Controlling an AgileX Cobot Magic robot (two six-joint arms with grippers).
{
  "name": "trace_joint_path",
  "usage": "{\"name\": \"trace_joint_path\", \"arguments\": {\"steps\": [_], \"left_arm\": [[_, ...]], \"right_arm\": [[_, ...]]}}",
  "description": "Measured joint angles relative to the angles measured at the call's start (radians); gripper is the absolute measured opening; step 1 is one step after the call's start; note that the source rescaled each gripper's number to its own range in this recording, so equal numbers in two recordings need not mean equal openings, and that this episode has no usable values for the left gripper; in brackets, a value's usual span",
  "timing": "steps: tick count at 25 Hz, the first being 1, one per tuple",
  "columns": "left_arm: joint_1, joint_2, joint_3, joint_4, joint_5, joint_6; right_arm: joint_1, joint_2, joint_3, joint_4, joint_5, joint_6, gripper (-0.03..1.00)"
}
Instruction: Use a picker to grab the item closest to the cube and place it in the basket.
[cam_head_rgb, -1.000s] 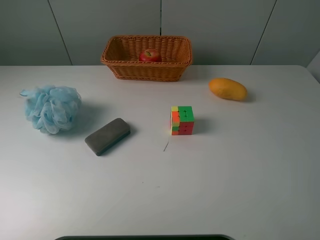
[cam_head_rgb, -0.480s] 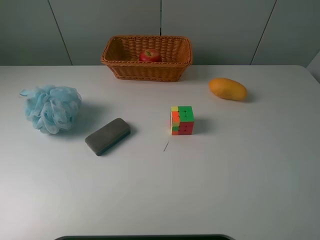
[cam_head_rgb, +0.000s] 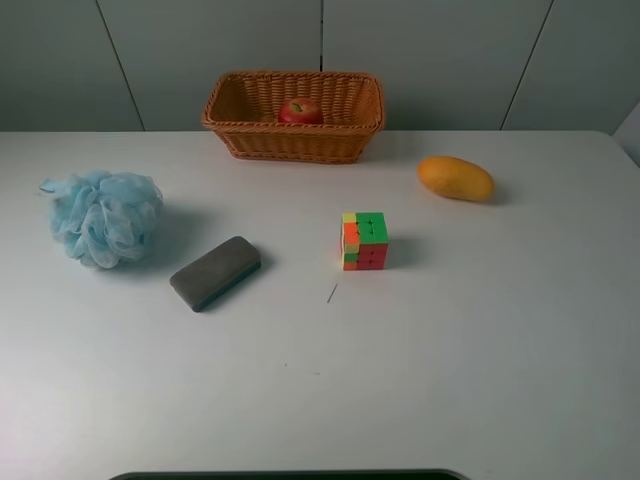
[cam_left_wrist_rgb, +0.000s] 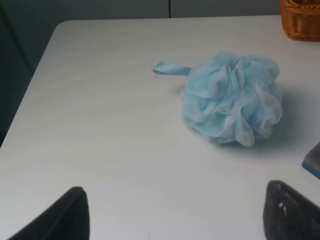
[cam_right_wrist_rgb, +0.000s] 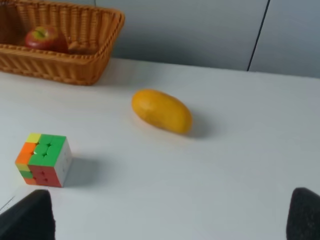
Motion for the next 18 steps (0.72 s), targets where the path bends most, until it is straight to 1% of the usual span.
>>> {"name": "trace_joint_path", "arguments": {"steps": [3, 5, 11, 14, 18], "left_arm": [[0.000, 0.000, 0.000, 0.000, 0.000, 0.000], [0.000, 0.000, 0.000, 0.000, 0.000, 0.000], [0.000, 0.000, 0.000, 0.000, 0.000, 0.000], [0.000, 0.000, 0.000, 0.000, 0.000, 0.000], [0.000, 0.000, 0.000, 0.000, 0.000, -0.002]], "right_arm": [[0.005, -0.030, 0.016, -0.005, 0.012, 0.027, 1.00], [0.026, -0.042, 0.020, -0.030, 0.022, 0.043, 1.00], [0.132, -0.061, 0.061, -0.120, 0.056, 0.137, 1.00], [0.143, -0.066, 0.086, -0.153, 0.093, 0.176, 1.00], [0.143, -0.117, 0.090, -0.206, 0.101, 0.239, 1.00]]}}
